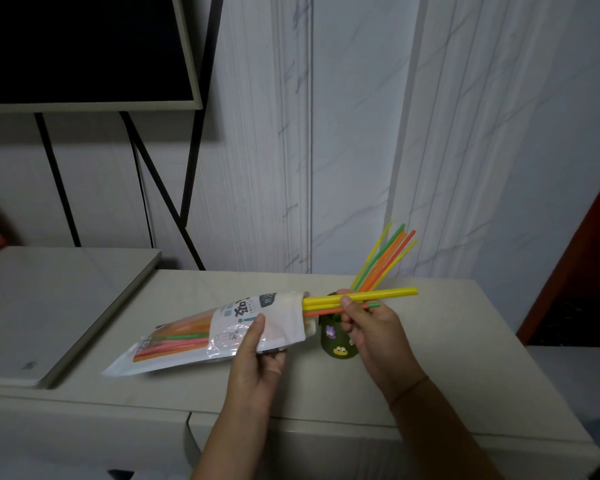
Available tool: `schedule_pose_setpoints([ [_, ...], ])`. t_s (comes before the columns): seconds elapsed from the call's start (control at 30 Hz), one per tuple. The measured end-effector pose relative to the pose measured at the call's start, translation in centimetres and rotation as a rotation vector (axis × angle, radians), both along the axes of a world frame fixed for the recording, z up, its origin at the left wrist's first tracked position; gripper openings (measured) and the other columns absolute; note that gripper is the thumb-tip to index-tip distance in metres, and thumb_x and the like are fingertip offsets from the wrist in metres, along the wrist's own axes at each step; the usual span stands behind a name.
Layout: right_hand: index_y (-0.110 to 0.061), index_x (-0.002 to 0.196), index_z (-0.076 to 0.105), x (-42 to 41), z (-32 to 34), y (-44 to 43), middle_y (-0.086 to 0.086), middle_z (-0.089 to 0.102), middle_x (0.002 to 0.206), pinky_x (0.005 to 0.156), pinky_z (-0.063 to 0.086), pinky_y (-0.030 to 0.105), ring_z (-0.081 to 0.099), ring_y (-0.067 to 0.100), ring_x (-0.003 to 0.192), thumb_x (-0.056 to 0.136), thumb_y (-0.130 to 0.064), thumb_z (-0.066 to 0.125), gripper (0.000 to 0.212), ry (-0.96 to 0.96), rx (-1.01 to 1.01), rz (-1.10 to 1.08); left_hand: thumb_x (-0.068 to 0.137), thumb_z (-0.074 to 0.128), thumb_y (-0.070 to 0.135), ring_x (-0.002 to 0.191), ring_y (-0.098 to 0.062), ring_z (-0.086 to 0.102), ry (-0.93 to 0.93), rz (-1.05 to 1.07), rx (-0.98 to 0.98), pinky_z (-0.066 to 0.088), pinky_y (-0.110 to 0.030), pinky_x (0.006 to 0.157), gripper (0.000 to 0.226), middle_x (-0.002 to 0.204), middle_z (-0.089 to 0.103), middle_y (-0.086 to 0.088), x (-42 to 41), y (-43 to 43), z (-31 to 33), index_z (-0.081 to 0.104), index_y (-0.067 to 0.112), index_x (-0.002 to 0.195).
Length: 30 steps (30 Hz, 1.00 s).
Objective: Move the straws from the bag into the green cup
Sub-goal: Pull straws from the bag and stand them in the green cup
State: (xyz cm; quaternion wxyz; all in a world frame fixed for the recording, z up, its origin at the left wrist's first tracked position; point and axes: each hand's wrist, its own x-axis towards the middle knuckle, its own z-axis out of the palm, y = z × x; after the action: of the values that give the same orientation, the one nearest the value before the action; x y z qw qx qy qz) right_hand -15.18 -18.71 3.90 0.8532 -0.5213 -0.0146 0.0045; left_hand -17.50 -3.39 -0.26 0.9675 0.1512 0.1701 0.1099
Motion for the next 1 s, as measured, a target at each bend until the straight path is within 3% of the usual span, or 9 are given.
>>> schedule_pose_setpoints([
  [0.13,0.0,0.082,0.064,0.7,0.4,-3.1,0.006,0.045,0.06,0.049,0.04,0.018,0.043,0.01,0.051,0.09,-0.002,0.053,0.014,-0.013,-0.002,-0.024,0.09,0.058,0.002,0.089,-0.018,0.074,-0.002,0.06,0.002,0.062,-0.041,0.062,0.045,0.107,0.075,-0.006,0.2,2.2,-0.1,0.053,0.018,0.131],
  [0.3,0.001,0.078,0.063,0.8,0.5,-3.7,0.007,0.046,0.058,0.046,0.042,0.016,0.047,0.007,0.047,0.09,-0.001,0.053,0.016,-0.02,-0.045,0.011,0.09,0.058,0.001,0.09,-0.02,0.074,-0.028,0.05,0.015,0.06,-0.046,0.056,0.037,0.105,0.075,-0.006,0.3,2.5,0.0,0.056,0.019,0.122],
  [0.4,0.001,0.077,0.061,0.6,0.4,-3.0,0.008,0.045,0.057,0.044,0.041,0.016,0.046,0.006,0.045,0.09,-0.002,0.053,0.016,-0.015,-0.077,0.033,0.087,0.059,-0.001,0.103,-0.022,0.07,0.003,0.03,0.056,0.059,-0.05,0.074,0.044,0.112,0.073,-0.007,0.2,1.7,0.1,0.055,0.017,0.127],
  [0.47,0.001,0.076,0.062,0.5,0.3,-2.7,0.007,0.045,0.055,0.042,0.04,0.016,0.046,0.006,0.044,0.089,-0.002,0.054,0.016,0.008,-0.056,0.027,0.085,0.06,-0.003,0.105,-0.023,0.068,0.023,0.039,0.063,0.06,-0.044,0.074,0.045,0.11,0.074,-0.008,0.1,1.3,0.1,0.055,0.018,0.125],
  [0.57,-0.001,0.08,0.062,0.5,0.3,-2.3,0.003,0.046,0.05,0.04,0.037,0.016,0.045,0.006,0.042,0.09,0.0,0.052,0.014,0.048,0.02,0.006,0.086,0.06,-0.004,0.102,-0.023,0.069,0.05,0.052,0.057,0.062,-0.039,0.063,0.043,0.107,0.073,-0.007,-0.1,0.9,0.0,0.055,0.02,0.121],
  [0.73,-0.004,0.08,0.06,0.3,0.0,-1.2,-0.002,0.048,0.043,0.038,0.038,0.017,0.046,0.005,0.038,0.09,-0.002,0.052,0.013,0.073,0.079,-0.033,0.084,0.061,-0.005,0.1,-0.021,0.069,0.068,0.034,0.058,0.061,-0.04,0.071,0.04,0.104,0.075,-0.006,-0.2,-0.2,0.1,0.059,0.018,0.117],
  [0.87,-0.002,0.082,0.061,-0.1,-0.1,-0.2,0.001,0.051,0.045,0.039,0.042,0.019,0.048,0.006,0.039,0.091,0.001,0.051,0.013,0.045,0.1,-0.017,0.083,0.061,-0.005,0.086,-0.019,0.074,0.046,0.008,0.041,0.061,-0.036,0.059,0.037,0.095,0.077,-0.006,-0.1,-1.4,0.4,0.061,0.017,0.112],
  [1.0,-0.003,0.083,0.063,0.0,-0.2,0.0,0.003,0.055,0.05,0.041,0.044,0.02,0.052,0.007,0.042,0.09,-0.002,0.054,0.012,0.035,0.064,-0.019,0.082,0.061,-0.005,0.082,-0.018,0.075,0.029,0.007,0.037,0.06,-0.035,0.058,0.037,0.092,0.078,-0.005,-0.1,-1.9,0.5,0.061,0.017,0.112],
])
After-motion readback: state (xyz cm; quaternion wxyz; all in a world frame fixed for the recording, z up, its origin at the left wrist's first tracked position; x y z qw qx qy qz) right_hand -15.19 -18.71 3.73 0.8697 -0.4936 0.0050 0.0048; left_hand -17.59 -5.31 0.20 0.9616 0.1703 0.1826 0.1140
